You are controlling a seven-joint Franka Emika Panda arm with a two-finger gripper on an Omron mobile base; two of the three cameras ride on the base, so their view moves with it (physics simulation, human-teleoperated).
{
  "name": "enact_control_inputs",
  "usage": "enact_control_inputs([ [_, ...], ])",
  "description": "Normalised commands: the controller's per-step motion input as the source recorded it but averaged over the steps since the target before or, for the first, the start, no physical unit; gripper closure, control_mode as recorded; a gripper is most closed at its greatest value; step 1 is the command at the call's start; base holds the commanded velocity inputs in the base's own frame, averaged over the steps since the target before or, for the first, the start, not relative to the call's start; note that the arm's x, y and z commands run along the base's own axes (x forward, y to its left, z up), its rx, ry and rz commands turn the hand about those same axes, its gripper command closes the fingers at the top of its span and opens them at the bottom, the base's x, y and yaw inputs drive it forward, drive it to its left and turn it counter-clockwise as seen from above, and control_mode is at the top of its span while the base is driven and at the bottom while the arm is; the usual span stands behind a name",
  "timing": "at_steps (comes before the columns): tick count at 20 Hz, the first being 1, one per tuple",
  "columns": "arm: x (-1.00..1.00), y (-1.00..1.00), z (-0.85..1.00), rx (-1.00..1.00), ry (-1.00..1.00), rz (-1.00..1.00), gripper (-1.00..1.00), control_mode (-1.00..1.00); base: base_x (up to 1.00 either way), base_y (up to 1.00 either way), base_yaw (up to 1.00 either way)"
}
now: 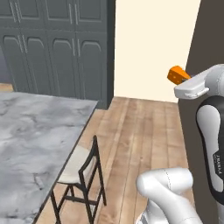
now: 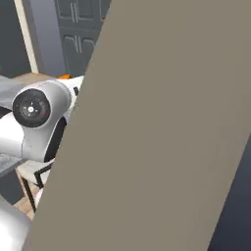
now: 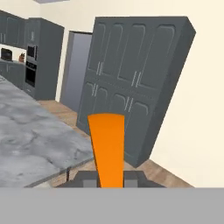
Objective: Take the cheese, steak, and broccoli from the fridge and place them on the plate on the dining counter to create an appetizer plate.
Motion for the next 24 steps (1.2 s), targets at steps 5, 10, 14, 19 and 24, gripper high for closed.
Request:
enact_control_inputs([
  [5,0.0,0.0,0.0,0.0,0.0,0.0,1.0,1.0,1.0,-0.84,0.24],
  [10,0.0,0.0,0.0,0.0,0.0,0.0,1.0,1.0,1.0,-0.79,0.26],
  [14,0.0,0.0,0.0,0.0,0.0,0.0,1.0,1.0,1.0,-0.74,0.28],
  [19,0.0,0.0,0.0,0.0,0.0,0.0,1.0,1.0,1.0,-0.44,0.35],
  [24,0.0,0.0,0.0,0.0,0.0,0.0,1.0,1.0,1.0,-0.31,0.44],
])
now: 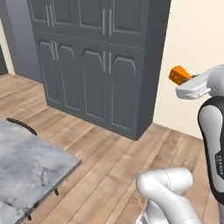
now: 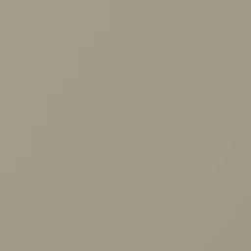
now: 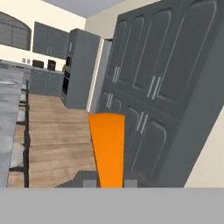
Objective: Take the cheese, steak, and broccoli from the fridge and place them on the plate on the dining counter to create an appetizer plate.
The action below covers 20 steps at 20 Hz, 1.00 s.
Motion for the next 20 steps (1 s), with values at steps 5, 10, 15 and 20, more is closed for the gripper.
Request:
enact_control_inputs([
  [5,0.0,0.0,0.0,0.0,0.0,0.0,1.0,1.0,1.0,-0.11,0.43],
  [10,0.0,0.0,0.0,0.0,0.0,0.0,1.0,1.0,1.0,-0.19,0.41],
  [15,0.0,0.0,0.0,0.0,0.0,0.0,1.0,1.0,1.0,-0.28,0.37],
  [20,0.0,0.0,0.0,0.0,0.0,0.0,1.0,1.0,1.0,-0.06,0.34],
])
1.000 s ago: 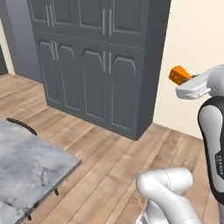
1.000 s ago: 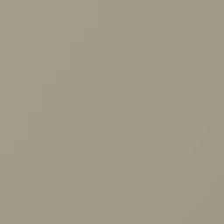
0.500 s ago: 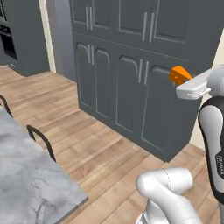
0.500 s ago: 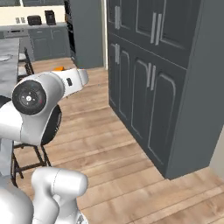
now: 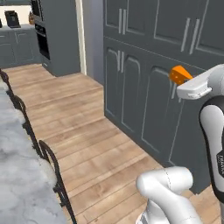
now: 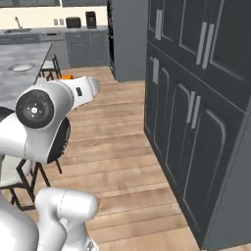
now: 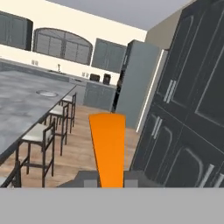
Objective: Take the cheese, steak, and broccoli from the fridge and place them on the plate on the dining counter to create an appetizer plate.
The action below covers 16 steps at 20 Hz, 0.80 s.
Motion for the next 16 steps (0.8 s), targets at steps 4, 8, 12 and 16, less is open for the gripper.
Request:
enact_control_inputs([
  [4,0.0,0.0,0.0,0.0,0.0,0.0,1.0,1.0,1.0,-0.01,0.33],
  [8,0.0,0.0,0.0,0.0,0.0,0.0,1.0,1.0,1.0,-0.11,0.36],
  [12,0.0,0.0,0.0,0.0,0.0,0.0,1.0,1.0,1.0,-0.21,0.38],
  [16,0.0,0.0,0.0,0.0,0.0,0.0,1.0,1.0,1.0,-0.3,0.37],
])
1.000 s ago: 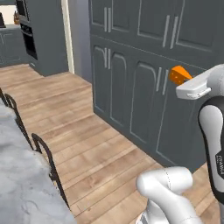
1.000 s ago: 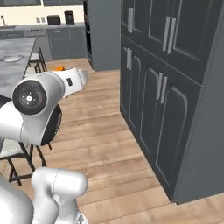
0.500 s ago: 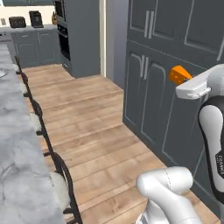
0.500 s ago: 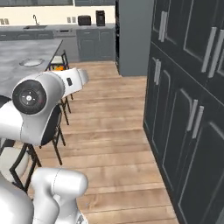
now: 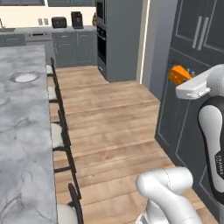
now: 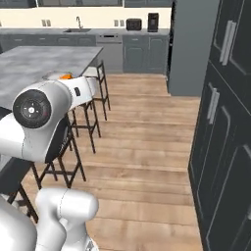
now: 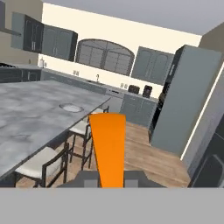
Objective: Take the cheese, steak, and broccoli from the fridge and place them on the plate on the dining counter to create an appetizer plate.
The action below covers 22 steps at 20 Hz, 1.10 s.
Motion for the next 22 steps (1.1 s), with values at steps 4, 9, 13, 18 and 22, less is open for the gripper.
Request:
enact_control_inputs([
  [4,0.0,0.0,0.0,0.0,0.0,0.0,1.0,1.0,1.0,-0.39,0.34],
  [9,0.0,0.0,0.0,0.0,0.0,0.0,1.0,1.0,1.0,-0.44,0.35],
  [13,0.0,0.0,0.0,0.0,0.0,0.0,1.0,1.0,1.0,-0.48,0.38],
  [18,0.0,0.0,0.0,0.0,0.0,0.0,1.0,1.0,1.0,-0.53,0.39],
  [22,0.0,0.0,0.0,0.0,0.0,0.0,1.0,1.0,1.0,-0.47,0.4],
])
